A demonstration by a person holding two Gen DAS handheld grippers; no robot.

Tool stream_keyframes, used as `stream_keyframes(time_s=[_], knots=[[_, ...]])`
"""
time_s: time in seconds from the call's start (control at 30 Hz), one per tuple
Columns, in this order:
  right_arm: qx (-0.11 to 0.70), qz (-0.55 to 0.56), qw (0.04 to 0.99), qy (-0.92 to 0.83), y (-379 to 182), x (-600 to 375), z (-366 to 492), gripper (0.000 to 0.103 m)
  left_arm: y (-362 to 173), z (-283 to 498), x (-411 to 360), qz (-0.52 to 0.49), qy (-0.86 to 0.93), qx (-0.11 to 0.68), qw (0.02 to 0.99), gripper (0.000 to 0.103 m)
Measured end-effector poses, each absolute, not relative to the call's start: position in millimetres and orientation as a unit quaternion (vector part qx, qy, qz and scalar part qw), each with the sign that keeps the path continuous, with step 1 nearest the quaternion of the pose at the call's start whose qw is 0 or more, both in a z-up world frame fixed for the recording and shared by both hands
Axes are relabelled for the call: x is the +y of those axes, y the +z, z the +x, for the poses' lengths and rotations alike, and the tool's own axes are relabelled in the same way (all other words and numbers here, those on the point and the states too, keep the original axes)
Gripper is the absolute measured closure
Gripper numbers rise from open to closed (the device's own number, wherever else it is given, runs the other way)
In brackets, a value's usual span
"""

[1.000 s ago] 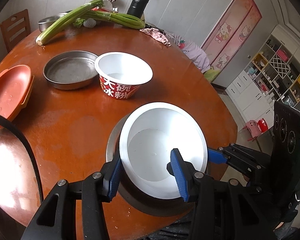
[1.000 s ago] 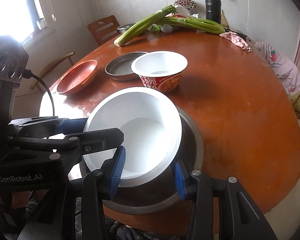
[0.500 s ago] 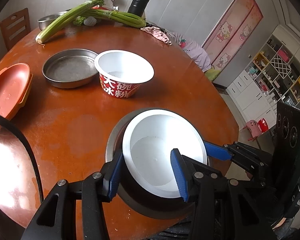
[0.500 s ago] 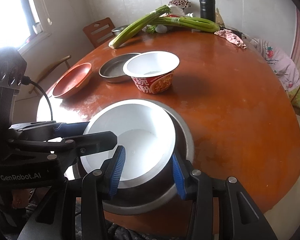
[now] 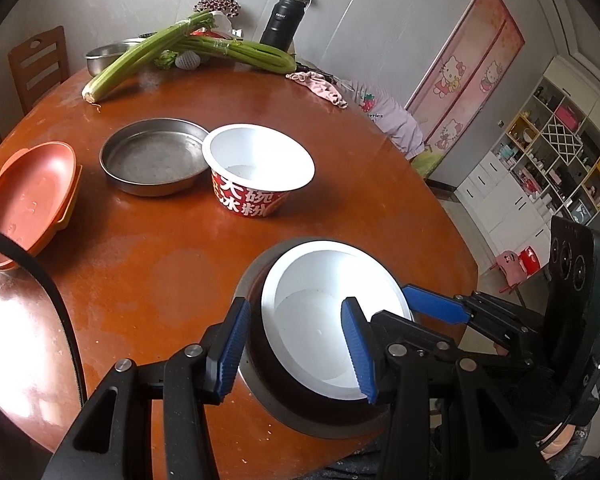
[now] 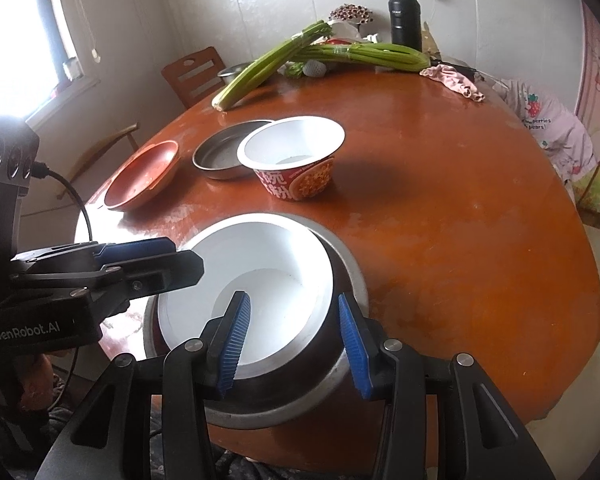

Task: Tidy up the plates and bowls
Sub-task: 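Lower the white bowl into the steel basin and open the left gripper, then move the left gripper to the rim of the red-printed white bowl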

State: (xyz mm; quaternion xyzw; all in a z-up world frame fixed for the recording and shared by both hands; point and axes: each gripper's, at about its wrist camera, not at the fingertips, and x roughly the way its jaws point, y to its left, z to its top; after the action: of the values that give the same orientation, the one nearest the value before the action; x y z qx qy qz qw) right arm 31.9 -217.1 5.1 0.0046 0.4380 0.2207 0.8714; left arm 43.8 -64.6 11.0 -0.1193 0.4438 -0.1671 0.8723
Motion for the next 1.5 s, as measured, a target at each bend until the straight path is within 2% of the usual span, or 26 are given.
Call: stream_keyframes(time_s=[0.57, 1.2, 1.5], knots=[[0.428, 0.015, 0.876, 0.22, 17.5, -221.6, 56.8, 0.056, 15.3, 67.1, -44.4, -0.118, -0.133, 0.434, 0.883, 0.055], [0.432, 0.005, 0.876, 0.216, 30.2, -216.0, 136.4, 0.056, 27.4, 149.6, -41.1, -0.106, -0.127, 0.433, 0.886, 0.054], [0.458, 0.01, 0.859, 0.227, 15.0, -210.5, 170.4, 0.056, 15.4, 185.5, -38.8, -0.114, -0.123, 0.453, 0.876, 0.054]])
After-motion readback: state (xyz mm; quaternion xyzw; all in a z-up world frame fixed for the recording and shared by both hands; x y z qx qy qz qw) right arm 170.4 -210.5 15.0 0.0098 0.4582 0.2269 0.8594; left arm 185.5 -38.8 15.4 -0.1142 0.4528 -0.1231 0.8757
